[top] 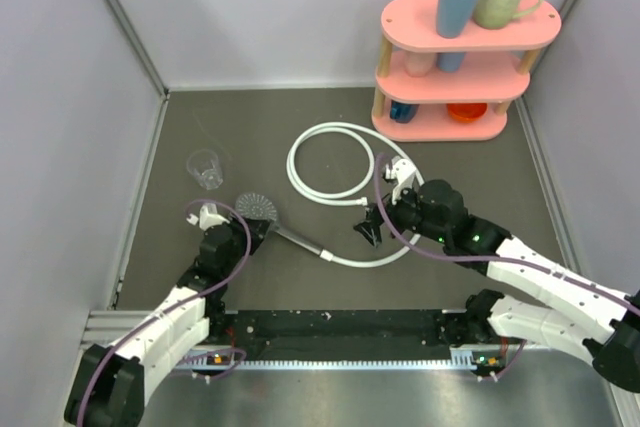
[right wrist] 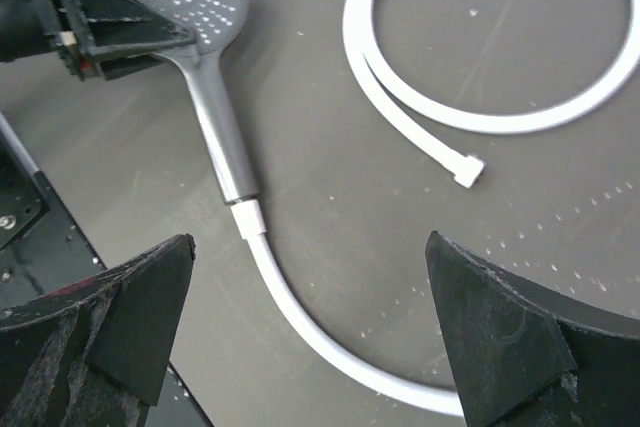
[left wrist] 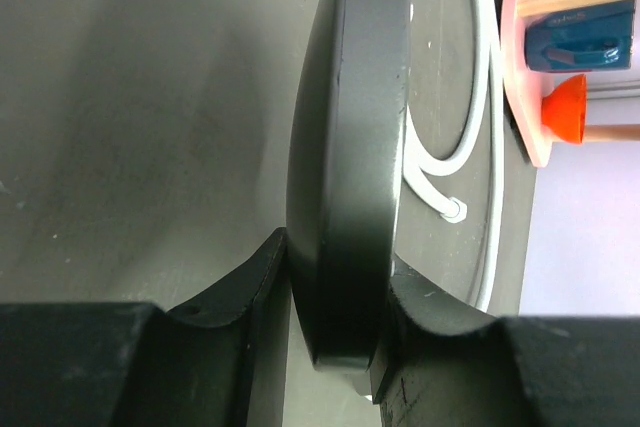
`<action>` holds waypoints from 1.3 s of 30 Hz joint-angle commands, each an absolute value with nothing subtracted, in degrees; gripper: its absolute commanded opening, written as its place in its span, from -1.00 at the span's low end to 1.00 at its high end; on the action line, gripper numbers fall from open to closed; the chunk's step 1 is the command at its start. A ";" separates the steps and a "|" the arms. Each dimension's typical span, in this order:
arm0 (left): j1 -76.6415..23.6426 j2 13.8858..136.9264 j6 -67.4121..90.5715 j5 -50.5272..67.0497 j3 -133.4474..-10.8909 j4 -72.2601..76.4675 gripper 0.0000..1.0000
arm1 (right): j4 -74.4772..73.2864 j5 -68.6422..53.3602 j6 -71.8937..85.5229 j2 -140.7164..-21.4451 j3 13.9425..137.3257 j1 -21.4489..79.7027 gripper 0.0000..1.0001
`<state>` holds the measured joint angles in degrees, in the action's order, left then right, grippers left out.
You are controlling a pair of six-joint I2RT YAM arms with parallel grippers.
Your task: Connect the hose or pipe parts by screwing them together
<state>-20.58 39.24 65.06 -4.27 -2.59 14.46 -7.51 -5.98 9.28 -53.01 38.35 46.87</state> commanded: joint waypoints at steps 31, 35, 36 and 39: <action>-20.74 27.68 63.30 -11.09 -33.82 -32.01 0.98 | -39.99 13.63 27.51 -36.84 58.53 47.11 0.98; -20.74 29.00 45.67 0.67 -38.23 -19.74 0.95 | -39.99 12.05 28.47 -35.60 59.59 47.11 0.98; -20.74 29.26 43.53 4.27 -38.32 -17.16 0.93 | -39.90 12.04 28.82 -35.42 59.59 47.11 0.98; -20.74 30.58 38.51 14.48 -38.67 -10.74 0.93 | -38.59 12.66 29.35 -34.28 58.36 47.11 0.98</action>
